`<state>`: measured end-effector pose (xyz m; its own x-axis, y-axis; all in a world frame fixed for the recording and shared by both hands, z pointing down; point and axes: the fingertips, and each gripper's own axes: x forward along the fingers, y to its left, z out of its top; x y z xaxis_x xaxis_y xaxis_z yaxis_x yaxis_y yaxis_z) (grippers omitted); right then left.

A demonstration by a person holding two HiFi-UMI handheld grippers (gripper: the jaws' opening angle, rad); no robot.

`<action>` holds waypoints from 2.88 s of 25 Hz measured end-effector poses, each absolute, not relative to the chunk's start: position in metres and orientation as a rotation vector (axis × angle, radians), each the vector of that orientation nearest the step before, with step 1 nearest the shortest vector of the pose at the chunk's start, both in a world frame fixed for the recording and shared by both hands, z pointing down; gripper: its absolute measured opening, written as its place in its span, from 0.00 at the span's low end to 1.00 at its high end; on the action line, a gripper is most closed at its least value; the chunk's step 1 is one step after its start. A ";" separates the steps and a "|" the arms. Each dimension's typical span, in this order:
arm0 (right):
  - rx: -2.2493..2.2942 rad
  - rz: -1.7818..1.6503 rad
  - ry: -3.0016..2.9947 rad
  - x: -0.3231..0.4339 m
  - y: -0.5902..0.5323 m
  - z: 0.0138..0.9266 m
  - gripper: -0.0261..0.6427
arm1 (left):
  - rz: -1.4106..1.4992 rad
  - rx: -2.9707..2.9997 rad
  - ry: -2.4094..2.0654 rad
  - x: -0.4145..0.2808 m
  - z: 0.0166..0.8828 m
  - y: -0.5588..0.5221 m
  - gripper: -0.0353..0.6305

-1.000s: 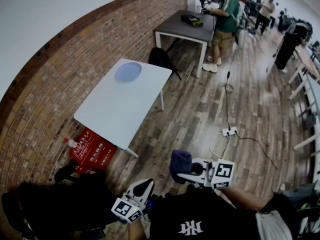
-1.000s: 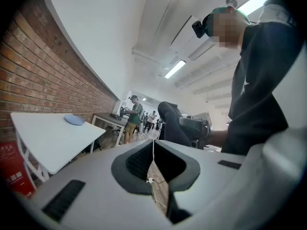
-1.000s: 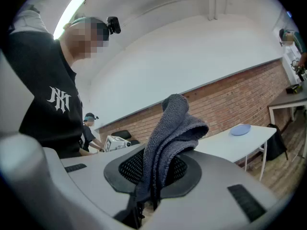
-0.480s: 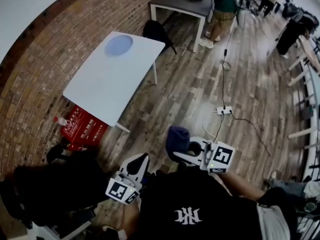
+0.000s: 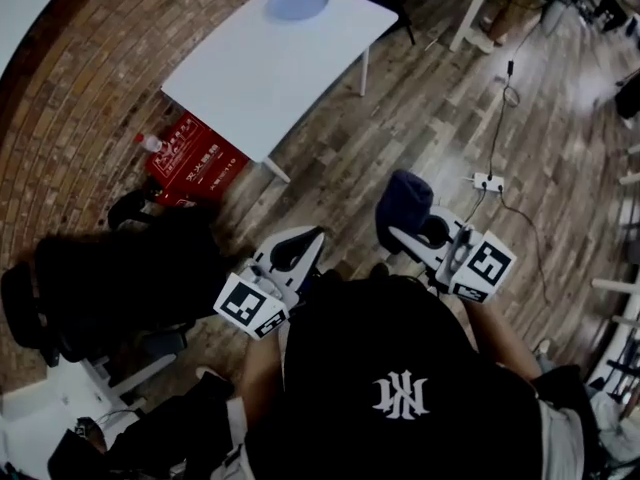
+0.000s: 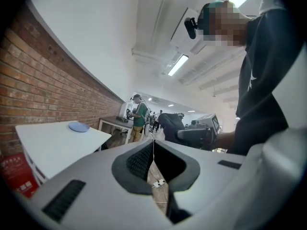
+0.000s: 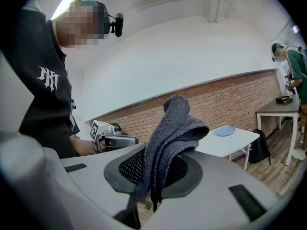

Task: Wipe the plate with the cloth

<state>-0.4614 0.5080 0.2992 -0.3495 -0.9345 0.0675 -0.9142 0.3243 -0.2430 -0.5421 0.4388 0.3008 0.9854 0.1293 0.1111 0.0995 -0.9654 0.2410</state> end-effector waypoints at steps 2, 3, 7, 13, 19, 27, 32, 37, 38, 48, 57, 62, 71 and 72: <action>-1.745 -0.364 2.499 -0.459 0.508 0.299 0.15 | 0.181 2.928 0.120 -0.546 0.297 0.425 0.06; -1.745 -0.366 2.507 -0.458 0.507 0.300 0.15 | 0.167 2.928 0.099 -0.548 0.294 0.417 0.06; -1.736 -0.359 2.545 -0.462 0.503 0.303 0.15 | 0.156 2.912 0.073 -0.552 0.291 0.407 0.06; -1.716 -0.350 2.559 -0.471 0.497 0.298 0.15 | 0.159 2.911 0.114 -0.547 0.291 0.415 0.06; -1.742 -0.381 2.551 -0.466 0.503 0.300 0.15 | 0.180 2.878 0.135 -0.542 0.295 0.420 0.06; -1.787 -0.393 2.507 -0.457 0.507 0.301 0.15 | 0.214 2.869 0.181 -0.534 0.297 0.424 0.06; -1.827 -0.408 2.499 -0.445 0.522 0.307 0.15 | 0.228 2.855 0.217 -0.511 0.296 0.440 0.06; -1.845 -0.385 2.492 -0.428 0.539 0.306 0.15 | 0.263 2.869 0.263 -0.485 0.297 0.465 0.06; -1.842 -0.389 2.488 -0.423 0.543 0.308 0.15 | 0.270 2.869 0.259 -0.482 0.298 0.468 0.06; -1.726 -0.457 2.470 -0.393 0.565 0.327 0.15 | 0.328 2.900 0.094 -0.463 0.304 0.471 0.06; -1.690 -0.474 2.484 -0.377 0.547 0.345 0.15 | 0.333 2.867 -0.019 -0.456 0.319 0.446 0.06; -1.744 -0.495 2.460 -0.343 0.517 0.350 0.15 | 0.292 2.869 -0.009 -0.428 0.318 0.410 0.06; -1.787 -0.503 2.489 -0.290 0.421 0.336 0.15 | 0.233 2.831 0.028 -0.365 0.316 0.314 0.06; -1.787 -0.508 2.489 -0.284 0.410 0.335 0.15 | 0.225 2.829 0.030 -0.357 0.316 0.303 0.06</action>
<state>-0.2844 0.4098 0.3345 -0.3374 -0.9278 0.1593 -0.9161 0.2846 -0.2825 -0.3572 0.3031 0.3157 0.9874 0.0446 0.1516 -0.0029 -0.9540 0.2999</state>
